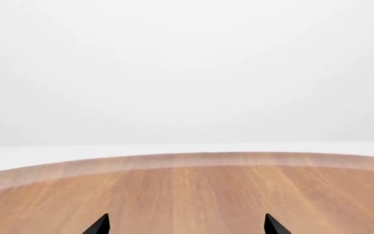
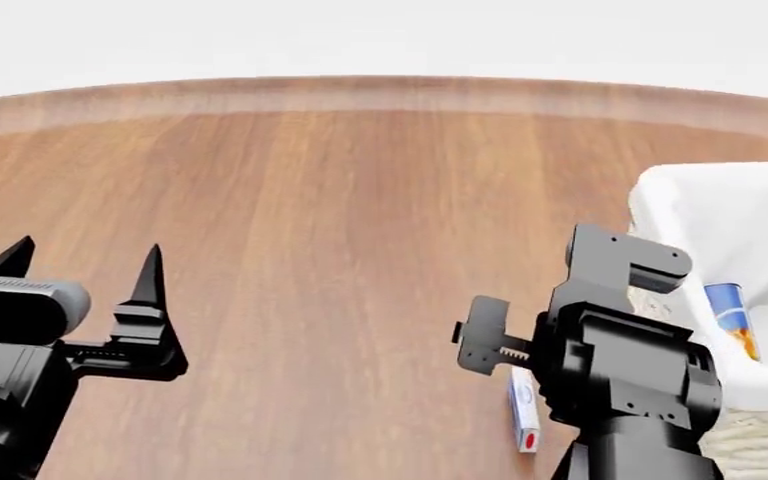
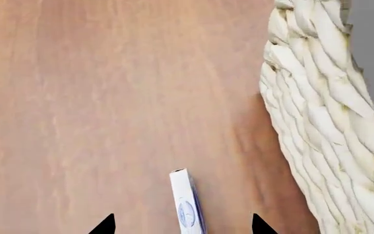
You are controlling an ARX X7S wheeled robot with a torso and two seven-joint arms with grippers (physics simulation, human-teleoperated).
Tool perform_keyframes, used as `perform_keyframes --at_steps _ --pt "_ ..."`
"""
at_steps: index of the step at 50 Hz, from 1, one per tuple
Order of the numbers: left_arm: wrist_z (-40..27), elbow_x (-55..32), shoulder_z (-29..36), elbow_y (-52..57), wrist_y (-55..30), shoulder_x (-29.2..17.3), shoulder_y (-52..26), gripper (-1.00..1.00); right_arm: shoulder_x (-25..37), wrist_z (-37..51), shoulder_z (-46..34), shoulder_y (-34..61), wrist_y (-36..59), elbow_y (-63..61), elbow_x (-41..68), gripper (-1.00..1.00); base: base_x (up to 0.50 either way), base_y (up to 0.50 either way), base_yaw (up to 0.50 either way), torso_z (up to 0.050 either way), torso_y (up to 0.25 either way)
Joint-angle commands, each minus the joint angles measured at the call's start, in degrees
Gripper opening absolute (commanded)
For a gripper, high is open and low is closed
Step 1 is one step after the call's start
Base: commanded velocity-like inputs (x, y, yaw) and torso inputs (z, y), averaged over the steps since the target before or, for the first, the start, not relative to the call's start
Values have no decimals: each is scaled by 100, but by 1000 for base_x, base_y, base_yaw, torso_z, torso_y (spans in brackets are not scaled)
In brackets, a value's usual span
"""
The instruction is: Pick up the alphabet soup and the cream cheese box, and put them in the basket.
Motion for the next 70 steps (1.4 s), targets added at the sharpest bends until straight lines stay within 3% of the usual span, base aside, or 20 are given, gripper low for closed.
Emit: perform_keyframes --at_steps 1,19,20,46,70 --pt "7 59 47 -21 103 -13 41 100 6 -14 21 -50 -35 4 -1 100 0 0 0 0 -250" --pt "8 11 39 -60 128 -21 23 100 -39 -225 -103 -39 -20 4 -12 100 0 0 0 0 -250" --pt "14 -112 -9 -43 41 -15 16 100 -76 -404 -275 -3 -78 4 -86 -100 0 0 0 0 0" --pt "43 -168 30 -90 79 -35 45 100 -108 -622 -557 30 -177 4 -28 -100 0 0 0 0 0" --pt "14 -230 38 11 36 -89 8 100 -266 -1485 -977 272 -377 4 -11 -100 0 0 0 0 245"
